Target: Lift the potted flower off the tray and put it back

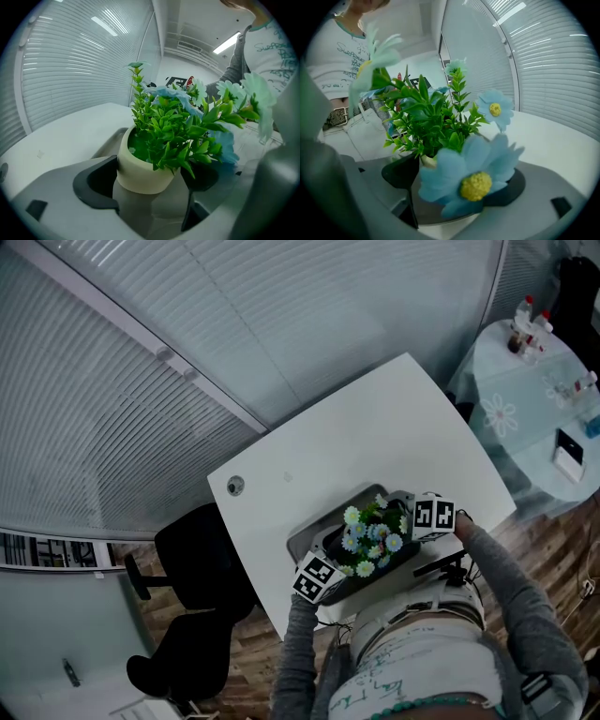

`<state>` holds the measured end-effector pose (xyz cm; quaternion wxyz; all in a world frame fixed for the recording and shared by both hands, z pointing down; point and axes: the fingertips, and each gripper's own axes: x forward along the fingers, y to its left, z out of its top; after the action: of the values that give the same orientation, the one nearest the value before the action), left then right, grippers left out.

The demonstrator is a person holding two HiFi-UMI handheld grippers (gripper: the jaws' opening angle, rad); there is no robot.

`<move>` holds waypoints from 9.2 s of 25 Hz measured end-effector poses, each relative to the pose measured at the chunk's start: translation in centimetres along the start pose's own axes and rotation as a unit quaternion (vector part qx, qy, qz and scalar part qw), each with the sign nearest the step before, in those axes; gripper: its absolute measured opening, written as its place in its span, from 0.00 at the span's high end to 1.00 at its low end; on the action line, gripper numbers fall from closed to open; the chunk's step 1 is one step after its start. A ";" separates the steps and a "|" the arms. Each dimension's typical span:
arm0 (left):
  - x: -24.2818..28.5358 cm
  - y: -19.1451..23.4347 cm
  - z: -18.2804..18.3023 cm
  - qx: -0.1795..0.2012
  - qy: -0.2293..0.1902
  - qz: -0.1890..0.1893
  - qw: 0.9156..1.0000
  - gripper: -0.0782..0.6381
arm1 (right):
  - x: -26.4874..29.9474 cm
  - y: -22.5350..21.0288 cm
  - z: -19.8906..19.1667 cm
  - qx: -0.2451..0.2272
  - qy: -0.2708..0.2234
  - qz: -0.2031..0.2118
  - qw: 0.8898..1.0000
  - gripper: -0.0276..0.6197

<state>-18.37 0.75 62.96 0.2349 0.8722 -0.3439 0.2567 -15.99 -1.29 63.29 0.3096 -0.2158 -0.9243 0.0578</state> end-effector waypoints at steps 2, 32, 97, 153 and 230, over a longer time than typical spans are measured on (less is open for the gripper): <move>0.1 0.0 0.0 -0.001 0.000 -0.003 1.000 0.31 | 0.1 0.1 0.0 0.002 -0.003 0.002 1.000 0.36; 1.2 0.4 -0.4 0.008 -0.027 0.009 1.000 0.27 | 0.5 -0.1 -0.2 -0.005 -0.035 -0.013 0.999 0.34; -4.8 -1.7 7.7 -0.006 -0.045 0.044 0.998 0.27 | -4.8 1.2 6.8 -0.012 0.012 0.011 1.000 0.34; -11.3 -4.5 15.6 -0.017 -0.098 0.050 0.994 0.27 | -10.7 4.2 15.3 -0.010 0.013 0.007 1.000 0.34; -0.2 -9.5 21.4 0.044 -0.061 0.001 0.997 0.27 | -21.5 3.8 7.1 -0.003 0.036 -0.067 0.997 0.34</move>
<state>-5.50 -5.53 44.39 0.1743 0.8953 -0.3471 0.2182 -3.49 -7.05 44.96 0.3452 -0.1558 -0.9251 0.0265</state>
